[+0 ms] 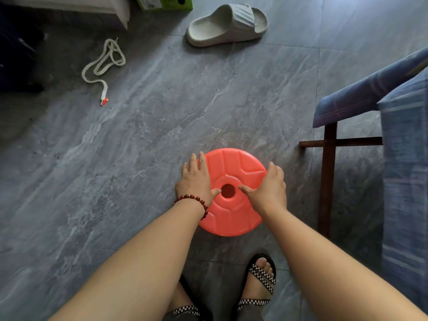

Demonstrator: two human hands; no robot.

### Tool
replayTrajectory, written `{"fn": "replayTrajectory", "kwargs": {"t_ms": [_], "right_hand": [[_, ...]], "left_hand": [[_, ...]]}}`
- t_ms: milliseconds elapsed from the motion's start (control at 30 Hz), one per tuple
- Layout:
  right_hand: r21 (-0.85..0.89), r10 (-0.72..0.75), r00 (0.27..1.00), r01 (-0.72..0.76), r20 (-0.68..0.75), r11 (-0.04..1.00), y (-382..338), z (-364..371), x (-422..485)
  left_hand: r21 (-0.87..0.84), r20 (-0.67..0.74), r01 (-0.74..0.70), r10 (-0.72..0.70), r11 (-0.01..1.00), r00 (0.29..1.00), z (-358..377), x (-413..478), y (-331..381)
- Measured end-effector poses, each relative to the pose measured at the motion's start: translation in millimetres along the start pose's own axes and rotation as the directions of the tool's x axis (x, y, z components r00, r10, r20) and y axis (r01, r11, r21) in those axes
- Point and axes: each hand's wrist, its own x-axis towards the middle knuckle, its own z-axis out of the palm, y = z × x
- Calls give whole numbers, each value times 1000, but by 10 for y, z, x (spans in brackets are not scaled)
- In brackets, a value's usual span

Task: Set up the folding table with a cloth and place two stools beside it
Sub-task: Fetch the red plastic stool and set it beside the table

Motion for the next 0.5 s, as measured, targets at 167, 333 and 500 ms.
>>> {"fn": "replayTrajectory", "kwargs": {"t_ms": [167, 333, 500], "right_hand": [[56, 87, 988, -95, 129, 994, 4, -53, -105], [4, 36, 988, -37, 147, 999, 7, -126, -179], [64, -58, 996, 54, 71, 997, -151, -338, -313]], "left_hand": [[38, 5, -27, 27, 999, 1000, -112, -104, -17], [69, 14, -38, 37, 997, 999, -146, -224, -83], [25, 3, -26, 26, 999, 1000, -307, -409, -54]]}}
